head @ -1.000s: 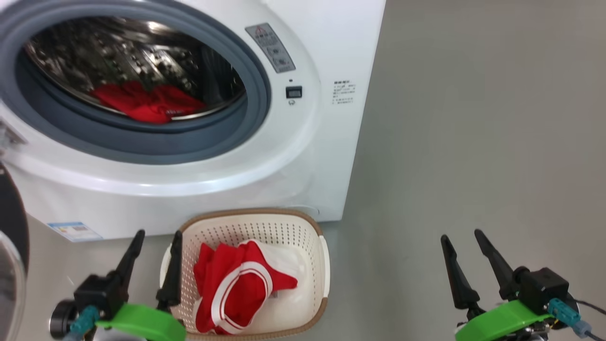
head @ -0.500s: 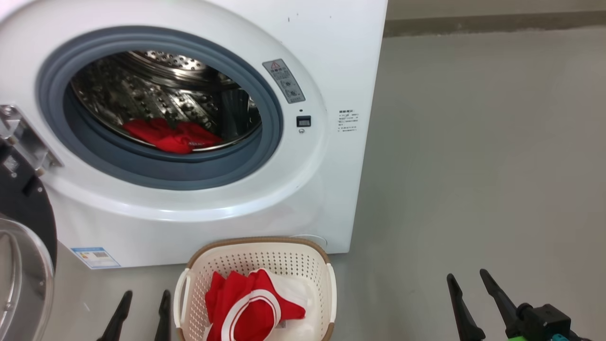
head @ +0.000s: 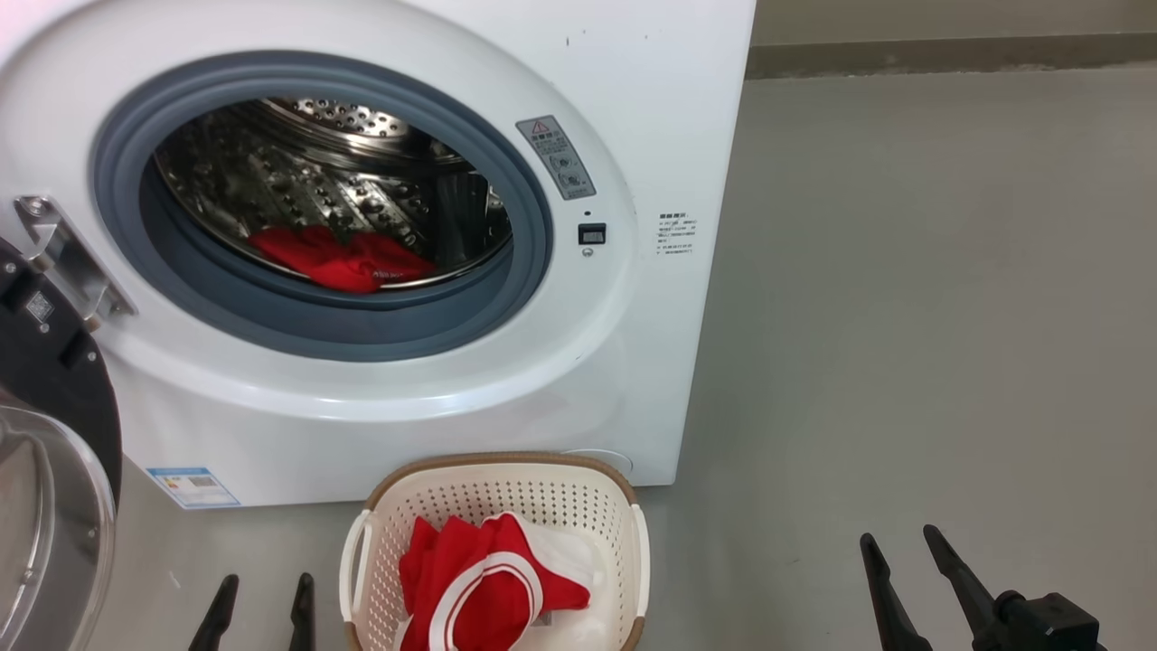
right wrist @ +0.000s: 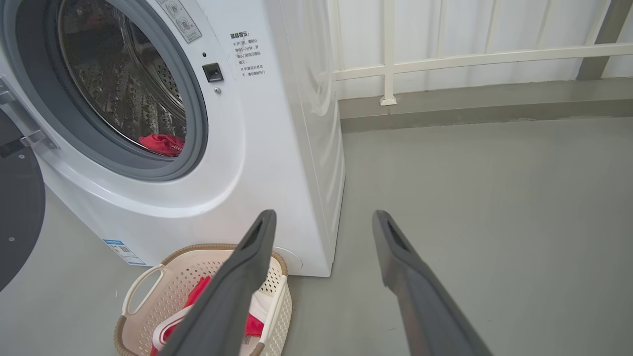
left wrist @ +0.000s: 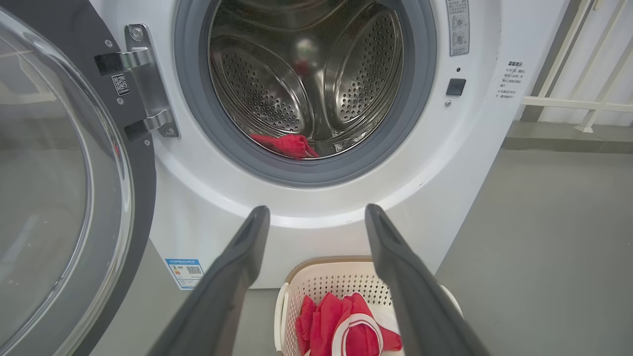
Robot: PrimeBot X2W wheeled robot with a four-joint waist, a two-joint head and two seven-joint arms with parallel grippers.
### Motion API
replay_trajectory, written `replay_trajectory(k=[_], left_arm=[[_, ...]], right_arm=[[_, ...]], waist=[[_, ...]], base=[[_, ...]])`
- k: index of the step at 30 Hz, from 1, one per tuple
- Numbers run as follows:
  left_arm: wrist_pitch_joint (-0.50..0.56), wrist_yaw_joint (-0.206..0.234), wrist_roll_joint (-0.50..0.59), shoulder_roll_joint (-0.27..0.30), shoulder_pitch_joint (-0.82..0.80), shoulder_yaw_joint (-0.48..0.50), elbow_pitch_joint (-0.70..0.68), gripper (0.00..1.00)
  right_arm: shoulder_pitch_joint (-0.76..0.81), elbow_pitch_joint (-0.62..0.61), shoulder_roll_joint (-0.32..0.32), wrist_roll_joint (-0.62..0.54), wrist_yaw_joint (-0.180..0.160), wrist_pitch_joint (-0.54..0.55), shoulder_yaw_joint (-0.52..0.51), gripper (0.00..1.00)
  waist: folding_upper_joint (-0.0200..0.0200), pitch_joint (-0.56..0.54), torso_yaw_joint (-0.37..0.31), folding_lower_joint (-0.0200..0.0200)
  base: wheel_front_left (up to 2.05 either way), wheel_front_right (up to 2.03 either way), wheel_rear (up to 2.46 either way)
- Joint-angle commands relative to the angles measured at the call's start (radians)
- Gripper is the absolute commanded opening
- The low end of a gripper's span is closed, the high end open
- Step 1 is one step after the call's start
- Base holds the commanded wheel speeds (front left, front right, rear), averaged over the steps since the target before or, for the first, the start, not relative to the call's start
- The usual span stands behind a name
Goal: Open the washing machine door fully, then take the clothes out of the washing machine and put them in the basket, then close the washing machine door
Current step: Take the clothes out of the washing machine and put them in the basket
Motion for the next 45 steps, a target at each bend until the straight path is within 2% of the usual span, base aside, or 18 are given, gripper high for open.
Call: replay_trajectory(k=[1, 14, 21, 31, 38, 45], left_arm=[[-0.005, -0.005, 0.008, 0.004, -0.017, 0.039, -0.029, 1.0], [-0.005, -0.005, 0.017, 0.002, -0.064, 0.026, 0.011, 1.0], [-0.005, -0.005, 0.024, 0.022, -0.175, -0.008, 0.085, 1.0], [-0.005, -0.002, 0.132, 0.101, -0.525, -0.085, 0.256, 1.0], [-0.004, 0.028, 0.247, 0.173, -0.793, -0.16, 0.477, 1.0], [0.006, 0.054, 0.309, 0.207, -1.022, -0.208, 0.685, 1.0]], right_arm=[[-0.02, -0.026, -0.011, -0.009, 0.005, -0.006, 0.022, 1.0], [-0.047, -0.025, -0.009, -0.012, 0.005, -0.006, 0.024, 1.0], [-0.085, -0.031, -0.008, -0.012, 0.005, -0.006, 0.029, 1.0], [-0.189, -0.055, -0.008, 0.005, 0.005, -0.006, 0.057, 1.0], [-0.261, -0.064, -0.008, 0.031, 0.005, -0.006, 0.076, 1.0], [-0.299, -0.069, -0.008, 0.06, 0.005, -0.006, 0.09, 1.0]], waist=[[0.0, 0.003, 0.001, 0.0], [0.0, 0.034, 0.002, 0.0], [0.0, 0.092, 0.001, 0.0], [0.0, 0.259, -0.008, 0.0], [0.0, 0.358, -0.035, 0.0], [0.0, 0.421, -0.057, 0.0]], base=[[0.0, 0.0, 0.0], [0.0, 0.0, 0.0], [0.0, 0.0, 0.0], [0.0, 0.0, 0.0], [0.0, 0.0, 0.0], [0.0, 0.0, 0.0]])
